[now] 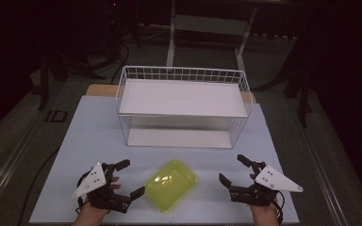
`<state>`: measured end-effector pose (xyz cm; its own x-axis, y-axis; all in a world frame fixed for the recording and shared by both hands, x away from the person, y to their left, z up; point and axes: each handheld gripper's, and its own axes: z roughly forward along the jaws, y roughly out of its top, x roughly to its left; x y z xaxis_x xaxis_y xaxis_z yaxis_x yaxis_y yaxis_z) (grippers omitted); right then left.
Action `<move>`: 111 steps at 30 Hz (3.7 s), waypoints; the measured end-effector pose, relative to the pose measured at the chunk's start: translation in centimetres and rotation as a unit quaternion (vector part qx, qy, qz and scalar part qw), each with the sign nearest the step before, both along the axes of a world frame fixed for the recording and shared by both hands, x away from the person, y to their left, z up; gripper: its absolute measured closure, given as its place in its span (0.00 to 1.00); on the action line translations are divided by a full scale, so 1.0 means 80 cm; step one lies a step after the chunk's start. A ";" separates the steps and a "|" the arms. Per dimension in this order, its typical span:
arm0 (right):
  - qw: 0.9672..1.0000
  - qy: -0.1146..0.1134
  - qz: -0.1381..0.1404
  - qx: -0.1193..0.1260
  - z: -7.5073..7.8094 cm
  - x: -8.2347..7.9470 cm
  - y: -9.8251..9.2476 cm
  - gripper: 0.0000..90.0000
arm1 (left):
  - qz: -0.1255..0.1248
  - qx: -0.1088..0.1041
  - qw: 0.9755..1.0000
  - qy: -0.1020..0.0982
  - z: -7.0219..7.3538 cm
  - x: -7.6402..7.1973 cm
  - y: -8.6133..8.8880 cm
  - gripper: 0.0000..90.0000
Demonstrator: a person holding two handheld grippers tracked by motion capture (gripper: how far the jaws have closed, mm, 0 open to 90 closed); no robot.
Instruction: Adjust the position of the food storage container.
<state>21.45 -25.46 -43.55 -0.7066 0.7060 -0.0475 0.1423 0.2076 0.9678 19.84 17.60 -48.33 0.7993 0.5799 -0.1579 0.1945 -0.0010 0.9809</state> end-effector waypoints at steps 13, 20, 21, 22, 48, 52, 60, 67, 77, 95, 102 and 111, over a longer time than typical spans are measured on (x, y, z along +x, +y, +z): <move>1.000 -0.001 0.007 -0.003 0.002 0.001 0.010 0.15 | -0.066 0.043 0.995 0.059 0.017 -0.016 -0.041 0.00; 1.000 0.005 0.010 -0.004 0.001 0.002 0.012 0.15 | -0.095 0.067 0.989 0.090 0.011 -0.021 -0.068 0.25; 1.000 0.007 0.010 -0.003 0.001 0.002 0.012 0.15 | -0.095 0.067 0.989 0.090 0.011 -0.021 -0.068 0.35; 1.000 0.007 0.011 -0.003 0.001 0.003 0.012 0.15 | -0.099 0.079 0.988 0.091 0.005 -0.021 -0.073 0.47; 1.000 0.011 0.020 -0.013 -0.002 0.005 0.015 0.15 | -0.125 0.210 0.963 0.118 -0.035 -0.018 -0.128 1.00; 1.000 0.012 0.020 -0.012 -0.002 0.005 0.015 0.15 | -0.104 0.213 0.964 0.122 -0.036 -0.011 -0.117 1.00; 1.000 0.014 0.021 -0.012 -0.002 0.005 0.015 0.15 | -0.087 0.218 0.964 0.123 -0.040 -0.004 -0.111 1.00; 1.000 0.015 0.024 -0.012 -0.003 0.006 0.015 0.15 | -0.074 0.217 0.965 0.125 -0.040 0.000 -0.100 1.00; 0.999 0.016 0.025 -0.014 -0.003 0.007 0.017 0.16 | -0.048 0.213 0.967 0.134 -0.042 0.010 -0.078 1.00; 0.999 0.015 0.029 -0.016 -0.004 0.008 0.020 0.15 | 0.014 0.201 0.977 0.069 -0.010 0.026 -0.008 1.00; 0.999 0.015 0.027 -0.012 -0.004 0.008 0.019 0.15 | 0.040 0.242 0.967 0.069 -0.040 0.058 0.015 1.00; 0.999 0.020 0.028 -0.013 -0.006 0.009 0.019 0.15 | 0.021 0.231 0.971 0.062 -0.052 0.067 -0.003 1.00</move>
<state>22.21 -23.96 -44.00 -0.7465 0.6644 -0.0358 0.1690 0.2413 0.9556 25.16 17.36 -52.47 0.7647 0.6434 0.0340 0.3205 -0.4256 0.8462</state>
